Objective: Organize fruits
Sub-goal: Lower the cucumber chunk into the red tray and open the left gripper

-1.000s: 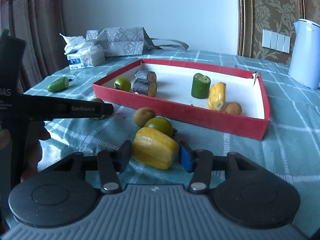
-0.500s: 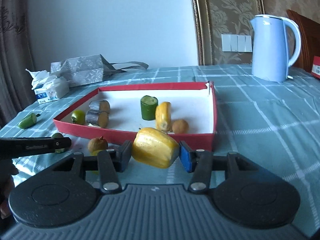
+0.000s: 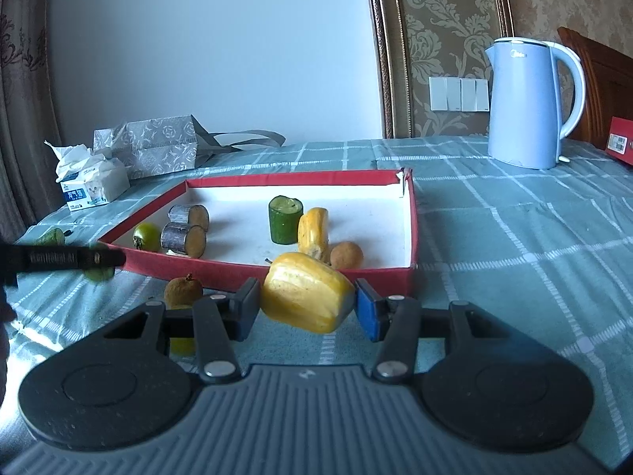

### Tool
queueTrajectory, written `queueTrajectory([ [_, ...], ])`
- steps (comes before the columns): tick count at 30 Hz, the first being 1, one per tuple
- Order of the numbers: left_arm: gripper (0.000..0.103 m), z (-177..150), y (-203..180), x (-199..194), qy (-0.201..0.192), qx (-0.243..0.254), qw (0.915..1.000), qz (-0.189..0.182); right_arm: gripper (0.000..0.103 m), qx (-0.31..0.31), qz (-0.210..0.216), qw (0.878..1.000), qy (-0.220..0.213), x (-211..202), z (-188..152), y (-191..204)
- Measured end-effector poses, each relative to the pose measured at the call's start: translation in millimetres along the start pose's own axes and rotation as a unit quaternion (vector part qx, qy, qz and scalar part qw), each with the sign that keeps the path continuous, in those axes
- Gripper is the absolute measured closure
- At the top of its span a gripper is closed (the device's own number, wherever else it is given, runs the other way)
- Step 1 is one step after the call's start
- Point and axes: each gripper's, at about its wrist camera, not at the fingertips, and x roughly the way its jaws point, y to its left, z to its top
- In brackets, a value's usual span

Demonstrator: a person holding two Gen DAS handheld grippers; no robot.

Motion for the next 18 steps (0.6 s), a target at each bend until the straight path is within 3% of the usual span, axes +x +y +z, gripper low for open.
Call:
queueTrajectory([
  [4,0.065,15,-20,7,-0.02,0.028,0.9994,-0.006,0.054,0.003,-0.001,1.0,0.003,0,1,-1],
  [10,0.065,21,-46,38,-0.011,0.048,0.9986,-0.022,0.054,0.008,0.001,1.0,0.008,2,1,-4],
  [18,0.065,23,-51,62,0.004,0.043,0.9986,-0.031,0.054,0.015,0.01,1.0,0.02,6,1,-5],
])
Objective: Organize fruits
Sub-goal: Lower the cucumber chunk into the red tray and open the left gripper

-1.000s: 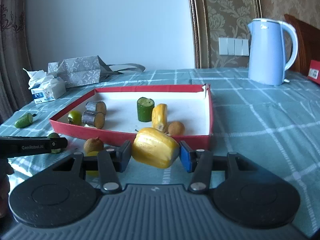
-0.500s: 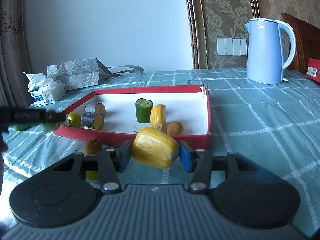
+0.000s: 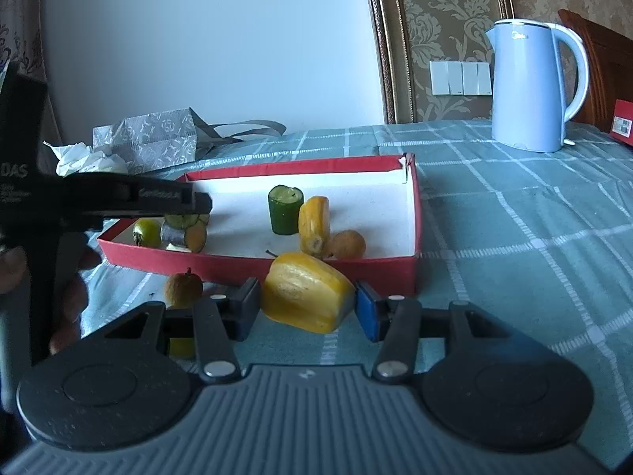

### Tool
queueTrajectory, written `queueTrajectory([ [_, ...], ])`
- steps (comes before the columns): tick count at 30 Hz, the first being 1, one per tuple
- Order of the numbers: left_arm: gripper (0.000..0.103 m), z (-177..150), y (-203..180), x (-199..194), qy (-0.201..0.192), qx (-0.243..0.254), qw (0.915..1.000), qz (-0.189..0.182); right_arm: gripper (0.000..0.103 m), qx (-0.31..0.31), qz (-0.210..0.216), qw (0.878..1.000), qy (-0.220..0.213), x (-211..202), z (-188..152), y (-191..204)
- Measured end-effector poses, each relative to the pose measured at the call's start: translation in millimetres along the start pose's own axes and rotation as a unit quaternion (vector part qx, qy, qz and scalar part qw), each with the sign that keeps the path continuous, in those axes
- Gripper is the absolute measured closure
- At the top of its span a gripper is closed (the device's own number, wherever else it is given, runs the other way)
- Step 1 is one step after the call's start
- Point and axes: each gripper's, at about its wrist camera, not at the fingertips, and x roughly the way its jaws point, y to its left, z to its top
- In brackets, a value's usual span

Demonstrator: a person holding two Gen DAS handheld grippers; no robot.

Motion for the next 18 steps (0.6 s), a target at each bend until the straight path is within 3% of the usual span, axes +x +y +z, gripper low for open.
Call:
queueTrajectory([
  [9,0.064,3,3,17,-0.002,-0.004,0.9999,0.012,0.054,0.001,0.002,1.0,0.004,1,0,0],
  [11,0.059,1,3,18,-0.006,-0.001,0.9998,0.02,0.054,0.001,0.002,1.0,0.005,1,0,0],
  [13,0.041,-1,3,18,-0.007,0.005,0.9997,0.021,0.054,0.002,0.002,1.0,0.006,1,0,0],
  [14,0.037,-2,3,16,-0.011,0.006,0.9997,0.022,0.054,0.002,0.003,1.0,0.006,2,0,0],
  [18,0.019,-5,5,-7,-0.058,0.012,0.9977,0.032,0.054,0.003,0.003,1.0,0.006,2,0,-1],
])
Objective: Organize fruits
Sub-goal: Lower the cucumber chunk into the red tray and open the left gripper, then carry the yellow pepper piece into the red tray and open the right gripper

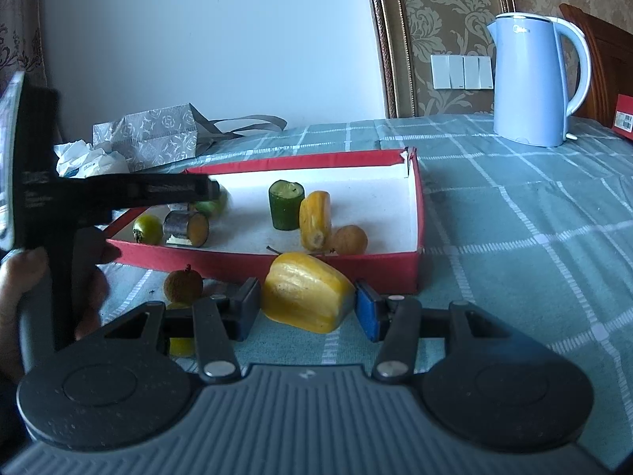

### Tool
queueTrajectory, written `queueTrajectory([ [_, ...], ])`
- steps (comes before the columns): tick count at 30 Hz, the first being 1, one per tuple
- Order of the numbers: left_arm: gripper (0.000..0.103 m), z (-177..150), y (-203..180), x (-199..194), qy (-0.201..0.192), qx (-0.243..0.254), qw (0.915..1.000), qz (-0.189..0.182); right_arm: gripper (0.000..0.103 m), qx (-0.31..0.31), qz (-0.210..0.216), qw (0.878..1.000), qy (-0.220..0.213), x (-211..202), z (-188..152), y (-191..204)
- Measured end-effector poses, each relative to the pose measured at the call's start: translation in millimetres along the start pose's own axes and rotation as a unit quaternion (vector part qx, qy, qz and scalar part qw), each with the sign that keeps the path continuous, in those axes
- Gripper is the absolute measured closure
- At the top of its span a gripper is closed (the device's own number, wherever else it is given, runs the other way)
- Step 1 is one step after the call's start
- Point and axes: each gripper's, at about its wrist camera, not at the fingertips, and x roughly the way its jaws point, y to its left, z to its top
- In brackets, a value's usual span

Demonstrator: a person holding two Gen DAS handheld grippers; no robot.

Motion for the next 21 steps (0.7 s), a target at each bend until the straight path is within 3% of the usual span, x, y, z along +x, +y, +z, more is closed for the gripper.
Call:
queueTrajectory([
  [12,0.017,-21,25,-53,-0.001,-0.021,0.9997,0.015,0.054,0.001,-0.001,1.0,-0.002,0,0,-1],
  [21,0.017,-34,50,-49,0.064,-0.057,0.9956,0.04,0.054,-0.001,-0.007,1.0,-0.012,-3,0,0],
])
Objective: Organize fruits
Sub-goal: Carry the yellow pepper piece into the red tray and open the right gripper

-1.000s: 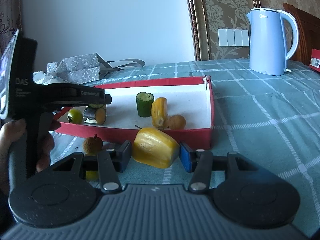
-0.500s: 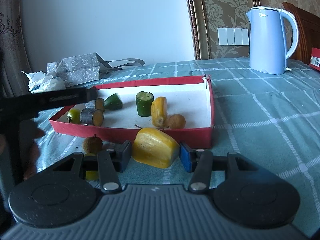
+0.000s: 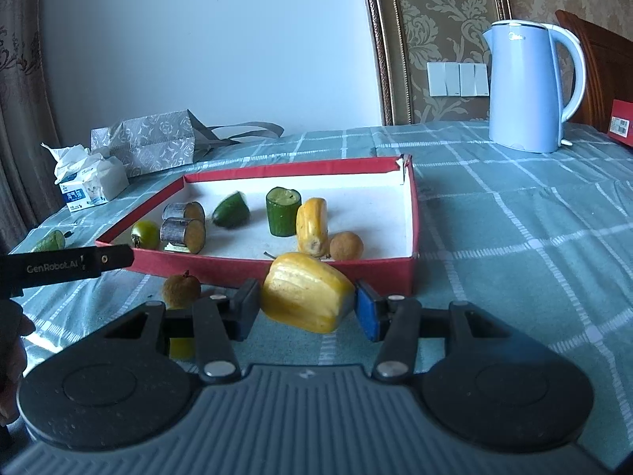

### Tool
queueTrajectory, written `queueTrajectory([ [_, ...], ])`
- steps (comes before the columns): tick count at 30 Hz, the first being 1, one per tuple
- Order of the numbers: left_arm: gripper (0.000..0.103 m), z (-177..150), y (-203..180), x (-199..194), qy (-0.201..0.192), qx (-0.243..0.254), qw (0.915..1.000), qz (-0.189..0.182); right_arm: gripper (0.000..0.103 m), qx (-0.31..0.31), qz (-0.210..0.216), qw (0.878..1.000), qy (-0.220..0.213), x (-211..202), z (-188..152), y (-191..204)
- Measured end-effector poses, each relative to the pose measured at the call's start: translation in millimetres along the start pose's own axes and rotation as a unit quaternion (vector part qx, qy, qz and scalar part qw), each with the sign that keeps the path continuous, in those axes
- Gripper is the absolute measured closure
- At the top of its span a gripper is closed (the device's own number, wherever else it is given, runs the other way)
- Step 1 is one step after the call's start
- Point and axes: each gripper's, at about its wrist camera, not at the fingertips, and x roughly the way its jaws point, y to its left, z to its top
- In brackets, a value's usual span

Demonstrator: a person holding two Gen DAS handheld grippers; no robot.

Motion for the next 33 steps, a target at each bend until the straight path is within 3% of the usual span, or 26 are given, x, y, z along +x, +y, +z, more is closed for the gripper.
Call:
queueTrajectory([
  [6,0.017,-1,12,17,0.049,-0.028,0.9984,0.005,0.054,-0.021,-0.004,1.0,-0.011,-2,3,9],
  [14,0.017,-6,4,18,0.048,-0.005,0.9987,0.018,0.054,-0.058,0.0,0.998,-0.027,11,38,29],
  [23,0.015,-5,-3,22,0.05,0.016,0.9983,0.026,0.054,-0.08,-0.004,0.996,0.029,62,50,47],
  [33,0.013,-6,-5,22,0.052,0.021,0.998,0.028,0.054,-0.085,-0.023,0.996,0.031,80,58,48],
])
